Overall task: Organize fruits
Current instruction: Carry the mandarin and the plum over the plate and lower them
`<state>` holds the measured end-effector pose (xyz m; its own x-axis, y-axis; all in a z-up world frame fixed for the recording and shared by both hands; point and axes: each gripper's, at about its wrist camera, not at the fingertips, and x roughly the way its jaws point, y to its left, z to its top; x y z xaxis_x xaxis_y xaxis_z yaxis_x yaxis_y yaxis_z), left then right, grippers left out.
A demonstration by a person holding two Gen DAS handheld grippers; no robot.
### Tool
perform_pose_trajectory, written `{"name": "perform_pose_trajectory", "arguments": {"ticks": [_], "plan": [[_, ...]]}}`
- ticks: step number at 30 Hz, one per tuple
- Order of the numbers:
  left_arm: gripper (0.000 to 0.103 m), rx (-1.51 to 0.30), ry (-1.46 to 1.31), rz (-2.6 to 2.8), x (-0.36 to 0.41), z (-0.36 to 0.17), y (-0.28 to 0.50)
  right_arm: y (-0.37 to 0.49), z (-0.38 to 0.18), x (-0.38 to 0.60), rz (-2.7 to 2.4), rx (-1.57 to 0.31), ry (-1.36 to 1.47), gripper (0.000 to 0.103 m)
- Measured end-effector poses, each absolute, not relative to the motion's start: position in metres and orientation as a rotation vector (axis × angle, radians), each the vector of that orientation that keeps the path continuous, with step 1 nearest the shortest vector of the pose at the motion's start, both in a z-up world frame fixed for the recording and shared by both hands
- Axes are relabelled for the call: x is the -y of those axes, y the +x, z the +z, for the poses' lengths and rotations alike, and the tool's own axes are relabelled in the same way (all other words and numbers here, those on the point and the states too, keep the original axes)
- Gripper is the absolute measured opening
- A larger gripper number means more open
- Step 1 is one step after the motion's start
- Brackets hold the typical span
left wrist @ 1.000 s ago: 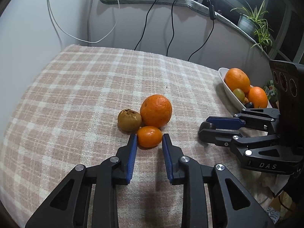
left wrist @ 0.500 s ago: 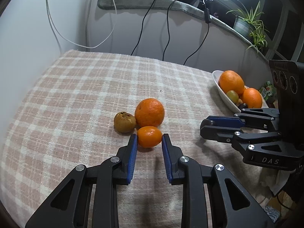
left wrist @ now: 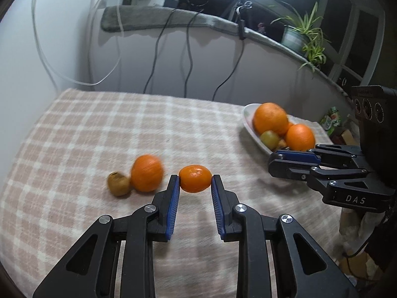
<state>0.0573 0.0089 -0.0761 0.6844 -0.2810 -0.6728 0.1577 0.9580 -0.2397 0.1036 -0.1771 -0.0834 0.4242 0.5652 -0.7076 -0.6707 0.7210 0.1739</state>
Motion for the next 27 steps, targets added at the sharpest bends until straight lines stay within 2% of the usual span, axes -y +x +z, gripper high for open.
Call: {"name": "perform_pose_trajectory", "arguments": {"ticks": [27], "plan": [[0.024, -0.758, -0.148, -0.376, 0.065, -0.068, 0.12, 0.147, -0.056, 0.314, 0.505, -0.754, -0.013, 0.025]]}}
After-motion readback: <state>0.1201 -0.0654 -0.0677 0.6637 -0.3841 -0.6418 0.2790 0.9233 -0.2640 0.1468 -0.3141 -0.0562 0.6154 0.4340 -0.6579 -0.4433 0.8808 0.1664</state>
